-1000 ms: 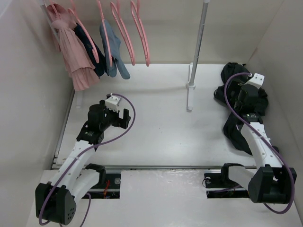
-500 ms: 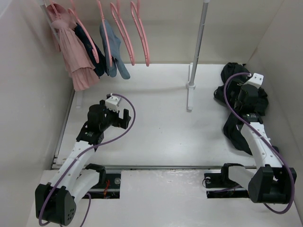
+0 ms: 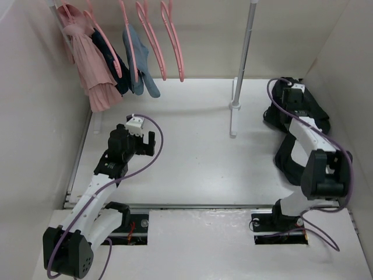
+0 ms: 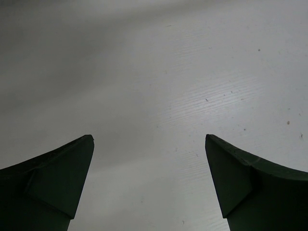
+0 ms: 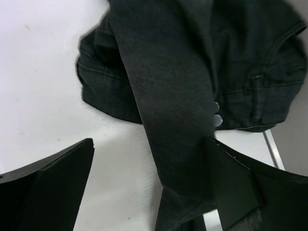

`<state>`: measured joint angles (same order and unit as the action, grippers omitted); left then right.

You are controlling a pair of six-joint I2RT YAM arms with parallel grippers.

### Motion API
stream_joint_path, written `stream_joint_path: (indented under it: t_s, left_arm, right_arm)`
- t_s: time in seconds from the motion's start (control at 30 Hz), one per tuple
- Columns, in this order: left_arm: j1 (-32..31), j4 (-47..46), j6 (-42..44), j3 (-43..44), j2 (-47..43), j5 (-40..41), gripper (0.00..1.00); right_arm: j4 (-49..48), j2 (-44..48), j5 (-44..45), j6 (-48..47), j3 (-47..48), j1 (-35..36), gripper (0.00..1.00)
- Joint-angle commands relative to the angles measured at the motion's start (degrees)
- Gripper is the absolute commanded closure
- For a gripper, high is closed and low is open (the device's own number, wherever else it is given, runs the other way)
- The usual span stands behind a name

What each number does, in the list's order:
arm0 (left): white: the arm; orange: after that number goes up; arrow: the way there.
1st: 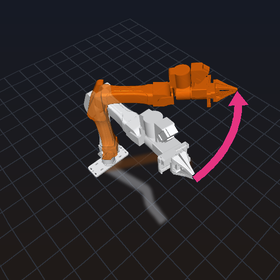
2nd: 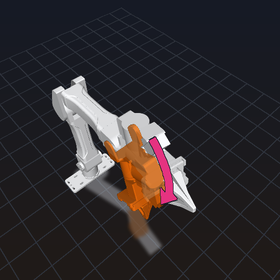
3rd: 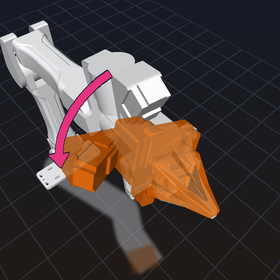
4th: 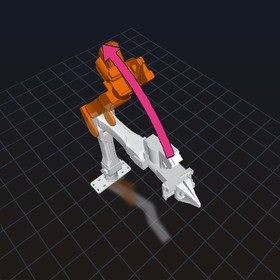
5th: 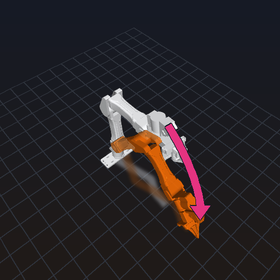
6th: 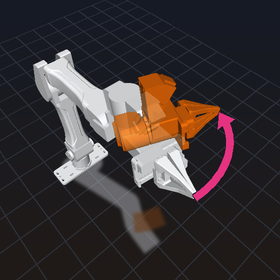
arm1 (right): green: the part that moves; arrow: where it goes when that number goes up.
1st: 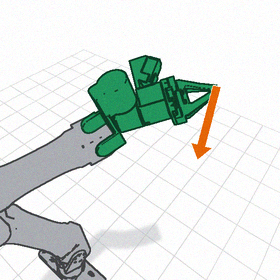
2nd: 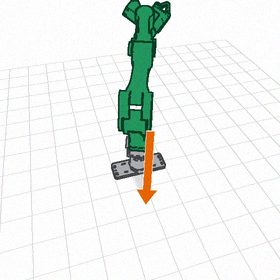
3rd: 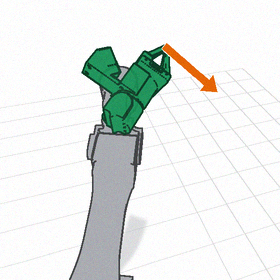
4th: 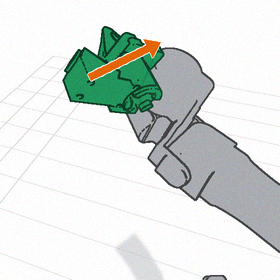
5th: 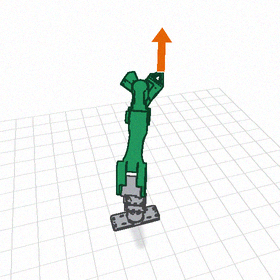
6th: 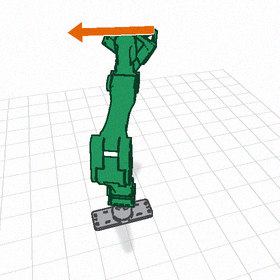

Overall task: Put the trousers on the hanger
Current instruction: Flatten out the trousers at the center of the board.

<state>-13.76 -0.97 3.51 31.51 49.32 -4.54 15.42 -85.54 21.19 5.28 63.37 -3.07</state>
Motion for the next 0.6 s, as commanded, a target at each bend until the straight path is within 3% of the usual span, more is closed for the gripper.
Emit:
stream_joint_path:
  t_s: [0.0, 0.23, 0.43, 0.53, 0.57]
  left_arm:
    - [-0.13, 0.53, 5.19, 1.63, -0.63, -5.75, 0.00]
    - [-0.13, 1.76, 6.69, 1.63, -1.16, -7.50, 0.00]
    - [0.93, 1.15, 7.30, 1.63, -1.16, -8.73, 0.00]
    - [1.45, 1.15, 7.30, 1.63, -1.16, -9.96, 0.00]
    - [1.45, 1.15, 7.30, 1.63, -1.16, -9.97, 0.00]
  right_arm:
    - [7.34, -5.59, 0.34, -0.09, 7.09, -0.71, 0.00]
    - [18.76, -19.84, 16.58, 8.07, 20.80, -1.32, 0.00]
    - [22.54, -19.32, 28.97, 9.31, 19.95, -1.32, 0.00]
    - [23.16, -22.65, 29.70, 9.31, 19.95, -3.25, 0.00]
    - [23.69, -23.35, 27.35, 9.83, 19.95, -4.48, 0.22]
